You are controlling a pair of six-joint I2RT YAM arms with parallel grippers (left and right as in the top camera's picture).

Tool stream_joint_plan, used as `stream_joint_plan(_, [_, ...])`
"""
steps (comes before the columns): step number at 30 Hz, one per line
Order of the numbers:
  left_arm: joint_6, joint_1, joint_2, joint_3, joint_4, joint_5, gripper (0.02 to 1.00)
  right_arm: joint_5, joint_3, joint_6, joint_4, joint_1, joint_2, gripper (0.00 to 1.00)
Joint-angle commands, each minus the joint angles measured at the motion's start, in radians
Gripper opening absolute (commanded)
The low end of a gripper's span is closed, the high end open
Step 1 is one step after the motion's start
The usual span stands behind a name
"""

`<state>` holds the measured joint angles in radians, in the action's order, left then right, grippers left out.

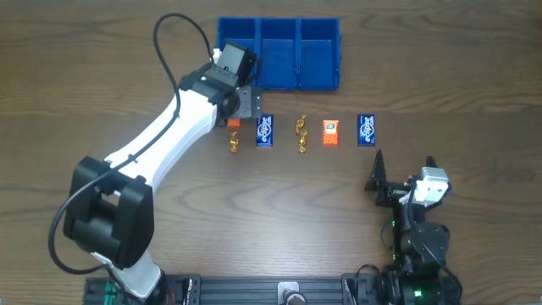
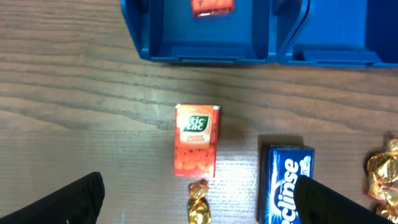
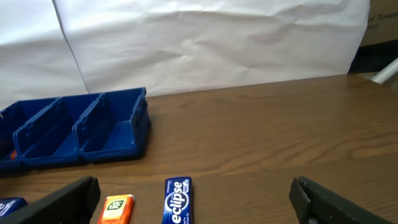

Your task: Sort Candies Into Trays

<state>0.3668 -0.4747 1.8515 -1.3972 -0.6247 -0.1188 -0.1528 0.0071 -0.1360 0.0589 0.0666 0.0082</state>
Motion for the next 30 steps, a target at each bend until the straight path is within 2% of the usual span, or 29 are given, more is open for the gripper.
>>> stream_joint_plan(1, [0.007, 0.013, 0.092, -0.006, 0.024, 0.013, 0.958, -0.003, 0.001, 0.011, 0.006, -0.005, -0.006, 0.998])
stream_joint_plan(8, [0.006, 0.038, 0.171, -0.006, 0.05, 0.058, 0.954, -0.002, 0.001, 0.011, 0.006, -0.005, -0.006, 0.998])
stream_joint_plan(21, [0.004, 0.048, 0.229, -0.006, 0.071, 0.058, 0.919, -0.002, 0.001, 0.011, 0.006, -0.005, -0.006, 0.998])
stream_joint_plan(24, [0.005, 0.049, 0.232, -0.006, 0.076, 0.064, 0.833, -0.003, 0.001, 0.01, 0.006, -0.005, -0.006, 0.998])
stream_joint_plan(27, [0.005, 0.049, 0.236, -0.006, 0.077, 0.064, 0.673, -0.003, 0.001, 0.011, 0.006, -0.005, -0.006, 0.998])
stream_joint_plan(30, [0.005, 0.049, 0.239, -0.006, 0.077, 0.067, 0.617, -0.002, 0.001, 0.011, 0.006, -0.005, -0.006, 0.998])
